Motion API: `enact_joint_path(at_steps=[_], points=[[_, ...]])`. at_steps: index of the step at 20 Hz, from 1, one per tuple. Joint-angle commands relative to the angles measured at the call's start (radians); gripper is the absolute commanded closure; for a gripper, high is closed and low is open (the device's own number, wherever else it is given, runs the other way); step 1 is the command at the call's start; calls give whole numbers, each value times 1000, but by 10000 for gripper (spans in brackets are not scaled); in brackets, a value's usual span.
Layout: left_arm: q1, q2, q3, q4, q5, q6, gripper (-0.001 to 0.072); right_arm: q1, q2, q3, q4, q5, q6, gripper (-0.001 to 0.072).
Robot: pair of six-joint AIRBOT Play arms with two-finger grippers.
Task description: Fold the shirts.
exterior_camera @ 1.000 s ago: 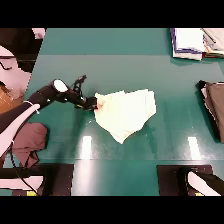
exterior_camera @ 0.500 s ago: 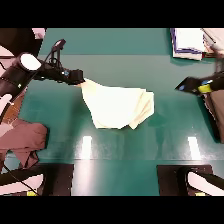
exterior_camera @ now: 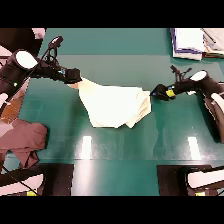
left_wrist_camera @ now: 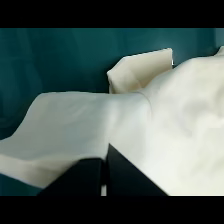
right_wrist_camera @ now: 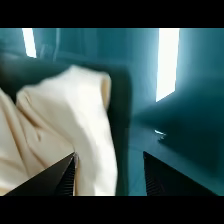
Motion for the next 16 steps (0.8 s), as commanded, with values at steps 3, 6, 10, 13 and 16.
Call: enact_joint_path(at_steps=[3, 6, 10, 13, 16], points=[[1, 1, 1, 4, -5, 0, 684, 83, -168, 188, 27, 7, -7, 343], [2, 5, 1, 5, -6, 0, 685, 93, -177, 230, 26, 10, -7, 697], [2, 97, 74, 74, -11, -1, 685, 24, -3, 323, -35, 19, -9, 697], [2, 226, 233, 137, -12, 0, 685, -65, 195, 467, -63, 79, -9, 697], [1, 346, 419, 142, -12, 0, 685, -138, 366, 619, -64, 153, -9, 697]])
